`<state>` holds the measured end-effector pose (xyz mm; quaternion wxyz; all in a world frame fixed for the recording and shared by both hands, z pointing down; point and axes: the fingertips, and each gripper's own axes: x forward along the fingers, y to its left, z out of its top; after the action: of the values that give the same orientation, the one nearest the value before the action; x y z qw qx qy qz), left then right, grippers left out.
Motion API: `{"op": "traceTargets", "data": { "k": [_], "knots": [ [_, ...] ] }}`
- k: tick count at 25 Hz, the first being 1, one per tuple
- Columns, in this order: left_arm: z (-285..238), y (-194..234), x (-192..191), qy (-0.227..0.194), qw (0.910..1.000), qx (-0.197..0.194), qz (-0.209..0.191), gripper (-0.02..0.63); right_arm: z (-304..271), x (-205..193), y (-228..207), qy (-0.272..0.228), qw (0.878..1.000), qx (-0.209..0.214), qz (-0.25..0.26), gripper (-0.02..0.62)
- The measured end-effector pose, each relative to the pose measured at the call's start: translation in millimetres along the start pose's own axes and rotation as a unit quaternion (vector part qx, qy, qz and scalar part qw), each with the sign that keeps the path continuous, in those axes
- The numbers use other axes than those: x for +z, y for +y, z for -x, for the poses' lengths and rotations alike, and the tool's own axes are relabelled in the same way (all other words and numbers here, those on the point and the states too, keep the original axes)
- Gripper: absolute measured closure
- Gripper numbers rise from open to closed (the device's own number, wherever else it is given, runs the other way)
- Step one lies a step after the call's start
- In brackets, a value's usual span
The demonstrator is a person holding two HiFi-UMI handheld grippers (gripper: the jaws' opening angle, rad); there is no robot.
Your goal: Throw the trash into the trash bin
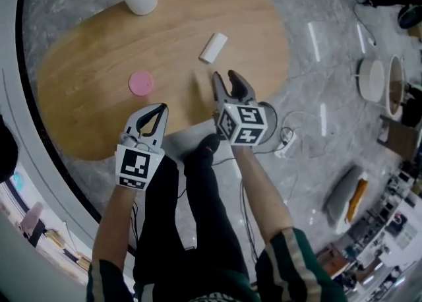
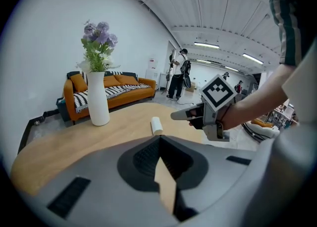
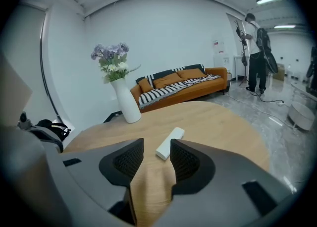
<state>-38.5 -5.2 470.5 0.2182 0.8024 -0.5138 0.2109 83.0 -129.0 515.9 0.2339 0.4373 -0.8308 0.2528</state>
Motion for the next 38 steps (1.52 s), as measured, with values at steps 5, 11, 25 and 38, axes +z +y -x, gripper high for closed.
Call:
{"op": "traceTargets", "data": {
  "k": [5,11,25,38],
  "knots": [
    [16,15,-11,0.008,1.0,0.006,-0.002,0.606,-32,10,-1,-0.01,0.997,-0.038,-0.071,0.4],
    [33,27,-21,0.015,0.9997,0.017,0.005,0.606,-77,-1,-14,0.037,0.987,-0.082,-0.131,0.397],
    [43,46,-46,0.033,0.9991,0.02,0.019,0.606,-110,-38,-17,0.111,0.977,-0.119,-0.136,0.423],
    [-8,11,-12,0.021,0.9996,-0.016,0.001,0.606,-66,-25,-41,0.081,0.993,-0.068,-0.052,0.433]
  ]
}}
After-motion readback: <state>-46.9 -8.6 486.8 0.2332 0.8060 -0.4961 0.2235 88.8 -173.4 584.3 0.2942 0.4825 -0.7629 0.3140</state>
